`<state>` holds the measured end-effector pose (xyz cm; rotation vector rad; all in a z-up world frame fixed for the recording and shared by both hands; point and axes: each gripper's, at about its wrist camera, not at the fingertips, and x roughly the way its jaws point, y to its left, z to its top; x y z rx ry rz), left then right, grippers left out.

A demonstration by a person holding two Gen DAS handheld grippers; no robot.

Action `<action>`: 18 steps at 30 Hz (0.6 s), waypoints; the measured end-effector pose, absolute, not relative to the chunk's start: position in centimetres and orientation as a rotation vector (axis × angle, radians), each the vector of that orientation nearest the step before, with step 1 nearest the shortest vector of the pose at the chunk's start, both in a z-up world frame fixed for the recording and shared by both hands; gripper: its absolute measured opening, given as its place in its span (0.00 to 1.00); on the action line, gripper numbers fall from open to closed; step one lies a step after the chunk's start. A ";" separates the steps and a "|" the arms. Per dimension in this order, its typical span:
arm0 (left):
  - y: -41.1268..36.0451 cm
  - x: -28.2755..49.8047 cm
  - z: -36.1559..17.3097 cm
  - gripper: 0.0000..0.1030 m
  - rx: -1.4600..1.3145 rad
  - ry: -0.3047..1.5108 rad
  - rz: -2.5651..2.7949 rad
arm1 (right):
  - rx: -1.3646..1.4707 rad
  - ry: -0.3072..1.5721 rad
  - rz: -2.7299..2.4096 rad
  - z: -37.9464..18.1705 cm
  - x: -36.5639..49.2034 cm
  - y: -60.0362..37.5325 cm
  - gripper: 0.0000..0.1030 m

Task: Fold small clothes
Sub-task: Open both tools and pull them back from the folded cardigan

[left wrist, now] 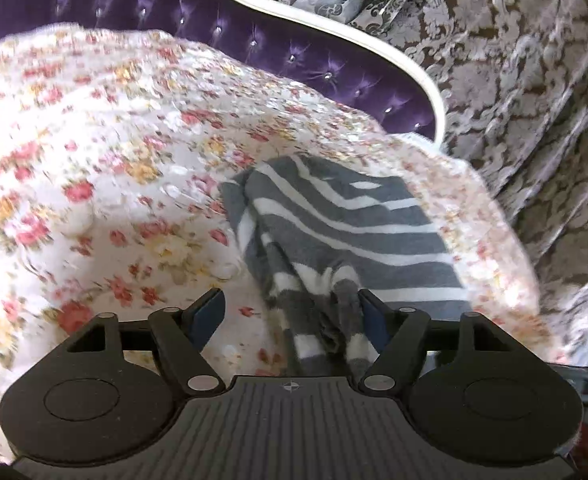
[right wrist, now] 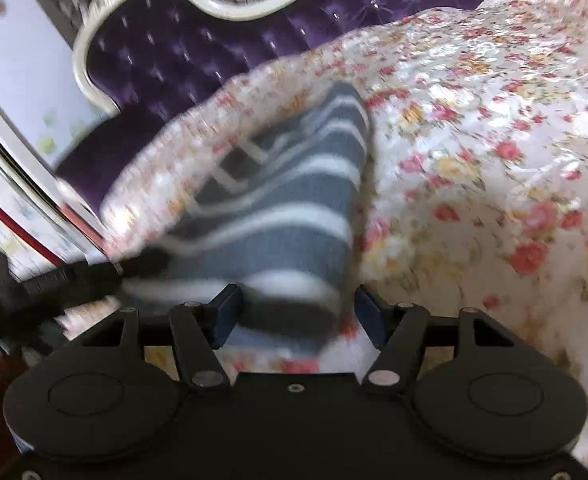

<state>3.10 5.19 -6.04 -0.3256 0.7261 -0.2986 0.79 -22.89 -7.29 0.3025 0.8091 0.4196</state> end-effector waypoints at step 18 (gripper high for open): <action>2.8 1.2 -4.0 0.83 -0.091 0.699 -0.151 | 0.146 0.622 0.311 -3.1 -3.3 -22.6 1.00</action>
